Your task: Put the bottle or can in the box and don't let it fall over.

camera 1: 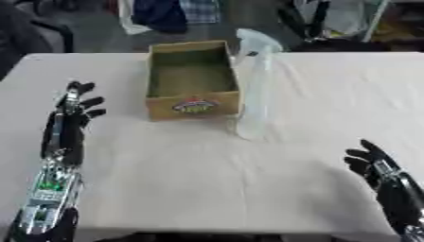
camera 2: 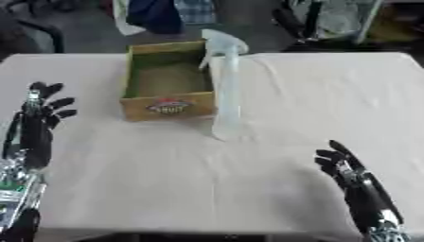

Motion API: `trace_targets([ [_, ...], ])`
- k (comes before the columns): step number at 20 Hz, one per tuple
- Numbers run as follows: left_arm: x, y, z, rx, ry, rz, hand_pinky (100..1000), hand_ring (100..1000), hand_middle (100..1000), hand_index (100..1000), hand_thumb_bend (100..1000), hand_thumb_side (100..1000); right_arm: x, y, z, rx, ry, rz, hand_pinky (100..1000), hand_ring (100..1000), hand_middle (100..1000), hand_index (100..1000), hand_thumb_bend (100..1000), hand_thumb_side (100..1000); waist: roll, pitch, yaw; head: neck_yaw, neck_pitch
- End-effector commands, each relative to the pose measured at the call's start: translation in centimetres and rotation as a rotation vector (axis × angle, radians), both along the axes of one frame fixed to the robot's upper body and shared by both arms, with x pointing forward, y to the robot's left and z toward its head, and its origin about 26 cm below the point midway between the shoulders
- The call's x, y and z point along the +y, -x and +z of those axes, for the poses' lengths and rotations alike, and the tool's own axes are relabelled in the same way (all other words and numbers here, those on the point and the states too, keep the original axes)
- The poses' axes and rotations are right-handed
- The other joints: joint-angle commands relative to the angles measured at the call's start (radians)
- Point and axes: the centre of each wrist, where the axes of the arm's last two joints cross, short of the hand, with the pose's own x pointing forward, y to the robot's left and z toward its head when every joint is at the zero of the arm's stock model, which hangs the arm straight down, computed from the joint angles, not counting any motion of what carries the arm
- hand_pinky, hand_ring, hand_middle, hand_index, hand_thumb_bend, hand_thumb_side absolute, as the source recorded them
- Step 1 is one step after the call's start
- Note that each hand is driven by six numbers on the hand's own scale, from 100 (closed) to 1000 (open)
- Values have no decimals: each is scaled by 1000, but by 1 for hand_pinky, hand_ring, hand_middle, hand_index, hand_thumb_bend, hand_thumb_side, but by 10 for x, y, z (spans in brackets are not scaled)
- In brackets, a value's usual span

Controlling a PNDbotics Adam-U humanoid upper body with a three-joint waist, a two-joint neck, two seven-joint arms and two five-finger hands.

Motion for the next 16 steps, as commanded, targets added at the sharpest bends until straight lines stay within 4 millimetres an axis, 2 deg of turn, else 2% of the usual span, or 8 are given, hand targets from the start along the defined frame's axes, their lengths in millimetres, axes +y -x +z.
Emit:
trace_targets([
  [1,2,-1,9,-32,-11,4,713,744,838,779,100,892,-2,-2,7,-28,8,4,925,855,808,982,100,843,2,-5,-3,-2,-2],
  [6,4,0,9,-36,-8,14,713,744,838,779,100,891,-2,-2,8,-34,9,3,925,856,808,982,100,852,2,-10,-2,-1,-2],
  [11,5,0,11,-44,-8,27,713,744,838,778,100,888,-3,-6,16,-63,20,14,926,857,808,982,100,815,3,-13,-6,0,-2],
  [12,6,0,12,-48,-11,26,714,744,838,779,100,887,-4,-10,22,-81,31,22,926,858,808,981,100,799,2,-14,-5,-1,-2],
  [13,6,0,14,-54,-14,26,714,744,837,779,100,902,-4,-14,30,-107,46,34,926,858,809,982,100,846,0,-17,-4,-1,-2],
  [14,6,0,15,-61,-16,26,714,744,837,779,100,886,-5,-20,41,-138,65,47,925,859,809,982,100,767,-2,-18,-1,-1,-2],
  [16,7,1,18,-70,-18,28,714,744,837,779,100,885,-4,-35,70,-223,119,83,924,859,809,981,100,713,-4,-22,5,5,-2],
])
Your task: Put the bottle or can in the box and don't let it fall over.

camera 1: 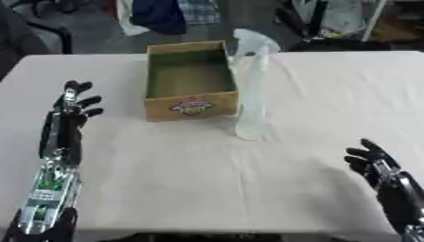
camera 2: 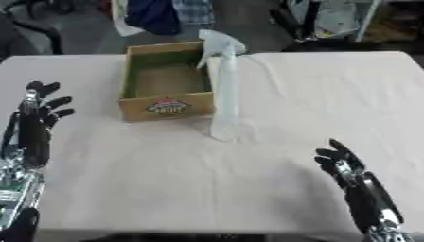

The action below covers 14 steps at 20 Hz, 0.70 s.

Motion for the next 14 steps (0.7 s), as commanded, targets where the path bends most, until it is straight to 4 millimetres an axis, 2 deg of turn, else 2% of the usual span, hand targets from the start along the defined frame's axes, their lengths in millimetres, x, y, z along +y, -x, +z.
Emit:
trace_targets([
  [1,4,0,14,-47,-21,7,714,744,837,779,100,884,-4,-19,51,-150,96,49,923,859,810,981,100,680,-3,-13,5,5,-2],
  [6,5,2,18,-62,-29,3,714,744,837,780,100,879,13,-45,141,-387,236,157,917,860,814,982,100,579,-8,-22,20,-16,-2],
  [8,4,2,18,-64,-29,-2,715,744,837,780,100,878,20,-52,168,-453,286,191,915,862,816,982,100,552,-10,-24,29,-24,-2],
  [11,3,2,18,-64,-30,-14,716,744,837,780,100,877,30,-67,196,-488,365,224,914,865,821,983,100,503,-10,-25,49,-33,-2],
  [14,2,2,18,-63,-35,-19,716,744,838,780,100,875,40,-84,215,-497,442,254,916,876,832,988,100,476,-9,-26,72,-53,-2],
])
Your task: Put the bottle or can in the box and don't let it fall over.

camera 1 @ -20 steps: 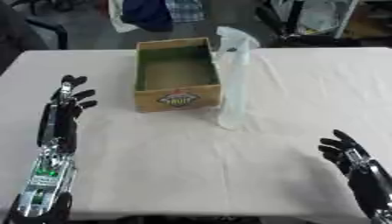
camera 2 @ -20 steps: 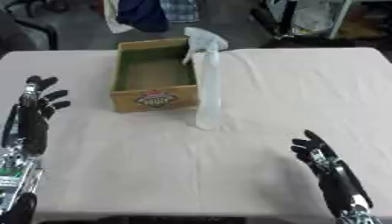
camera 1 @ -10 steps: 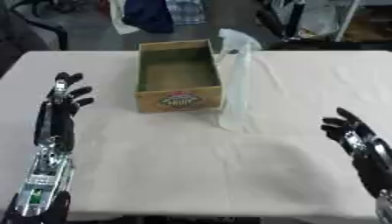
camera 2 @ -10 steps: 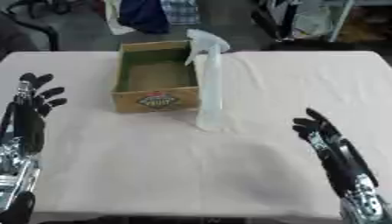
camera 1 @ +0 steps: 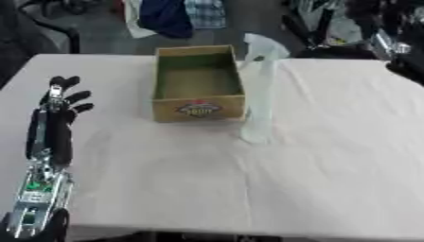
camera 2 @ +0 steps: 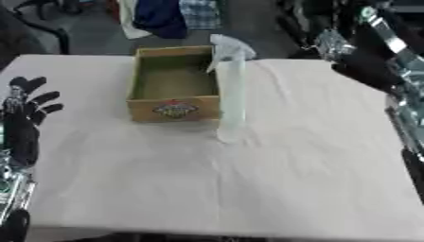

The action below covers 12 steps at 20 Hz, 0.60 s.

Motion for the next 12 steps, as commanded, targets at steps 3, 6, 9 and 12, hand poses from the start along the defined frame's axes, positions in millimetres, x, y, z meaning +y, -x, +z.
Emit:
trace_targets([
  [3,4,0,9,-25,-32,-7,716,745,838,780,100,874,7,-26,21,-3,161,3,919,896,852,996,100,464,3,-16,18,-26,-2],
  [6,3,0,10,-26,-34,-11,716,745,838,780,100,873,20,-42,22,21,268,26,927,929,884,1000,100,487,5,-16,27,-36,-2],
  [9,2,0,9,-24,-35,-19,717,745,839,780,100,873,33,-57,20,41,381,42,939,959,908,1000,100,522,10,-16,34,-44,-2],
  [12,1,-1,9,-22,-36,-25,716,745,839,781,100,873,43,-68,16,49,466,41,943,969,913,1000,100,536,15,-17,43,-55,-2],
])
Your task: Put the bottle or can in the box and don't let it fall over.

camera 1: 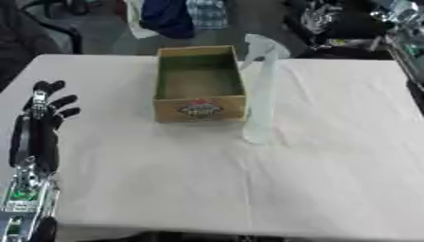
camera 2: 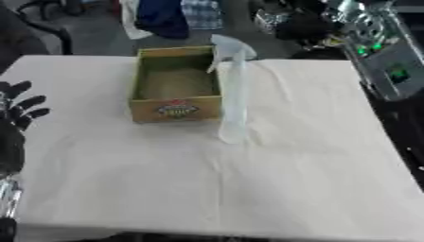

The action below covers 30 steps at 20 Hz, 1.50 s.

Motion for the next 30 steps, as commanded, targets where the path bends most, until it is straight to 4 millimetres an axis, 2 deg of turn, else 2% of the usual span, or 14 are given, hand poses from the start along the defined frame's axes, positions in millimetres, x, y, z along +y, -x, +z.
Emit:
trace_targets([
  [1,1,-1,9,-25,-29,-15,716,745,839,781,100,873,7,-11,4,-16,92,-6,945,973,913,1000,100,546,5,-16,5,-12,-2],
  [6,0,-2,8,-22,-28,-23,717,746,840,781,100,873,16,-22,-6,-8,191,-26,948,976,912,1000,100,583,12,-16,15,-34,-2],
  [13,0,-3,8,-20,-29,-30,717,746,840,781,100,873,19,-27,-14,0,260,-29,942,960,897,1000,100,596,17,-17,13,-42,-10],
  [15,0,-3,8,-19,-29,-31,717,746,840,781,100,873,18,-27,-14,-2,263,-27,933,938,876,991,100,575,18,-18,10,-42,-11],
  [20,0,-3,7,-18,-29,-32,717,746,841,781,100,873,20,-26,-13,-18,264,-20,870,838,779,896,100,465,18,-19,5,-41,-14],
  [25,0,-3,7,-17,-28,-32,716,746,841,781,100,874,21,-26,-13,-39,264,-25,838,791,722,846,100,404,18,-19,6,-41,-16],
  [30,-1,-2,6,-16,-26,-31,716,746,841,781,100,875,20,-26,-13,-60,256,-37,798,736,635,763,100,295,15,-19,9,-40,-20],
])
